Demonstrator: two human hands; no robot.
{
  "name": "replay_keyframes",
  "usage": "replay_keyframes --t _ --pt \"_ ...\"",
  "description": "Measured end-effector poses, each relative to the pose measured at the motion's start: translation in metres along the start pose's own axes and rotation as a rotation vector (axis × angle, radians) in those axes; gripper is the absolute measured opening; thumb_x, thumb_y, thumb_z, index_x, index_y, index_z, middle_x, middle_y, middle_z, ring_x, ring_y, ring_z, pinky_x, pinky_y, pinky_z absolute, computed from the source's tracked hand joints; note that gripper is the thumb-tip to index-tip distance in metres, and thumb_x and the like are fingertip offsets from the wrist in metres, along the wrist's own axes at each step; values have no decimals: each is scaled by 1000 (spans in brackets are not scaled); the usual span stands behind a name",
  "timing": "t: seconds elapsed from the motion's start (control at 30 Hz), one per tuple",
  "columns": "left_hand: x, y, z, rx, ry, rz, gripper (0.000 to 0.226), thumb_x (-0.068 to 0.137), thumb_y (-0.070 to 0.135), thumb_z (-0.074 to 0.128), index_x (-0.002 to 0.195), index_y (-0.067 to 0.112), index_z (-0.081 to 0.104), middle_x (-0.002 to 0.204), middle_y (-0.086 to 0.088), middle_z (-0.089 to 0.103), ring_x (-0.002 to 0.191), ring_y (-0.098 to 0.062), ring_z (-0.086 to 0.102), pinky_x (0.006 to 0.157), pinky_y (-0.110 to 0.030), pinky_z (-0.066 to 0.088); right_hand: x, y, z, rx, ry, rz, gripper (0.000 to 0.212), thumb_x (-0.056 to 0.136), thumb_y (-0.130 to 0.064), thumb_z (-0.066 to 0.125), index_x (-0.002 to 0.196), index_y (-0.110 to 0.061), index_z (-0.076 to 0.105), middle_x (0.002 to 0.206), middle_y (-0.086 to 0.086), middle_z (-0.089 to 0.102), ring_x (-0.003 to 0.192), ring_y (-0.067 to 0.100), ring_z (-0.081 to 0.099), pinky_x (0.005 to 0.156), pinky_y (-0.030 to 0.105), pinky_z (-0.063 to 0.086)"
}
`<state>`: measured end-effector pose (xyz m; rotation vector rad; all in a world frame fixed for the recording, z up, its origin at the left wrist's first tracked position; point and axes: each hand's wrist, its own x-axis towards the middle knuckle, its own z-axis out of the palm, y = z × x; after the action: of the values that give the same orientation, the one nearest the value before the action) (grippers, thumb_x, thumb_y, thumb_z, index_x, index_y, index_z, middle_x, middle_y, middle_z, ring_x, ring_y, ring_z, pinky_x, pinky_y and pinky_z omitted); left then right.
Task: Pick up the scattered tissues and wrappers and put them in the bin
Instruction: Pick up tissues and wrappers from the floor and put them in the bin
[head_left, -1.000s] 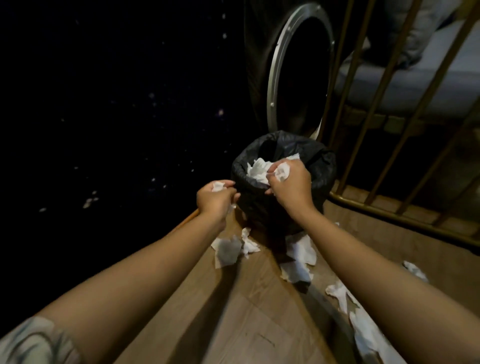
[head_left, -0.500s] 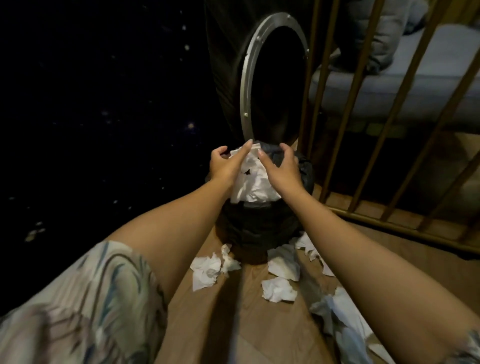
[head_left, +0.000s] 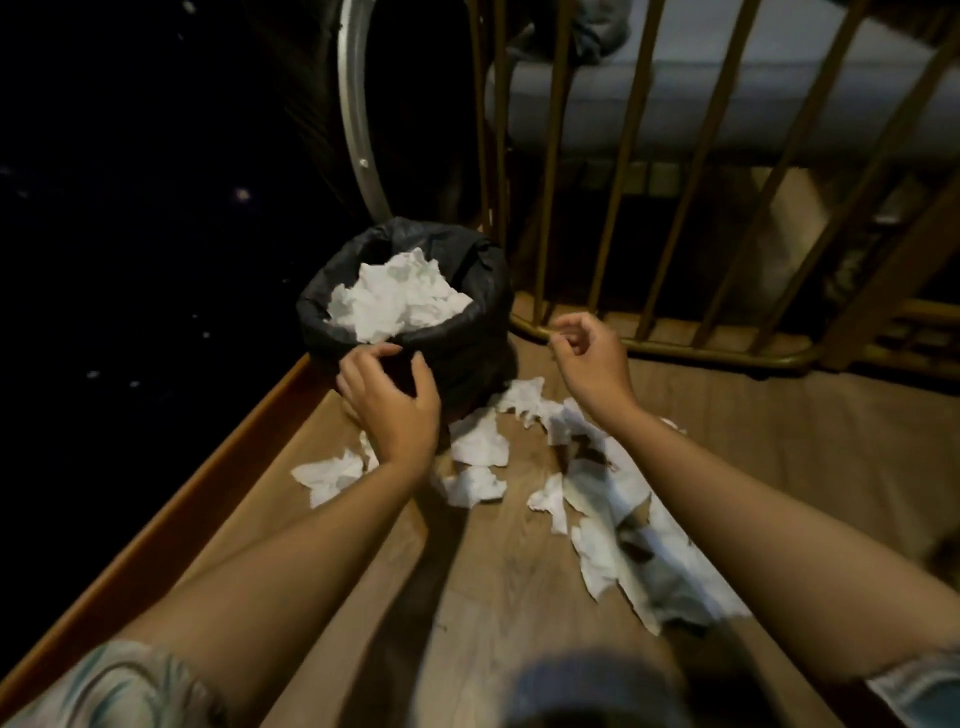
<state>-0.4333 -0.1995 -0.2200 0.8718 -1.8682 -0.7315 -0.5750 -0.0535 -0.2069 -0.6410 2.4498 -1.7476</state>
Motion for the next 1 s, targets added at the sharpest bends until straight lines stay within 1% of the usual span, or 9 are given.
replay_keyframes --t 0.13,0.37,0.5,0.6,0.67,0.73,0.83,0.93,1.0 --pt "-49 4 13 -22 -273 96 16 86 18 67 93 9 56 97 -8 51 94 -26 52 80 -39 47 -33 23 -29 -99 -133 59 8 93 -18 61 94 -12 67 77 2 68 68 12 63 64 23 51" --pt "-133 11 41 -113 -811 -63 11 92 13 61 92 23 57 92 4 56 83 -11 55 70 -16 44 -96 89 -95 -236 -194 189 10 90 -15 64 88 -9 72 79 9 71 76 23 67 75 39 56" --pt "-170 -6 59 10 -1141 55 21 89 15 62 101 31 58 113 1 60 101 -16 56 89 -29 50 -138 135 -115 -425 -250 311 8 87 -22 67 85 -16 71 79 -3 70 75 13 65 77 44 56" --pt "-191 -16 73 260 -1402 201 47 87 21 63 130 32 48 149 -2 38 135 -21 37 114 -38 35 -167 159 -109 -647 -376 409 43 73 -59 71 104 -30 63 94 -12 65 82 8 61 73 30 53" --pt "-206 -24 78 369 -1405 241 60 87 22 63 141 28 40 155 -2 32 141 -24 30 117 -41 29 -181 173 -102 -770 -476 384 63 69 -69 67 120 -35 55 113 -12 57 99 11 57 81 28 48" --pt "-220 -29 75 351 -1279 167 58 84 19 62 139 27 43 144 -2 43 133 -24 38 112 -39 35 -187 180 -98 -811 -564 304 54 78 -60 64 122 -32 52 122 -8 53 107 14 54 85 27 44" --pt "-233 -40 63 245 -1148 41 46 84 14 59 128 27 54 125 0 53 118 -20 47 101 -36 41 -186 182 -95 -810 -665 101 23 90 -41 59 106 -24 58 111 -3 51 93 12 50 70 21 36" --pt "-235 -52 53 164 -1127 127 25 89 25 54 112 24 63 107 1 61 103 -20 55 90 -35 45 -182 179 -95 -726 -655 39 25 91 -38 59 107 -20 62 107 -3 54 88 5 45 72 18 34" --pt "-233 -53 48 52 -1082 108 30 91 37 42 92 20 65 87 -1 63 84 -19 58 77 -35 47 -178 175 -99 -661 -561 41 20 90 -27 62 106 -16 61 102 -2 55 87 8 47 76 21 35"
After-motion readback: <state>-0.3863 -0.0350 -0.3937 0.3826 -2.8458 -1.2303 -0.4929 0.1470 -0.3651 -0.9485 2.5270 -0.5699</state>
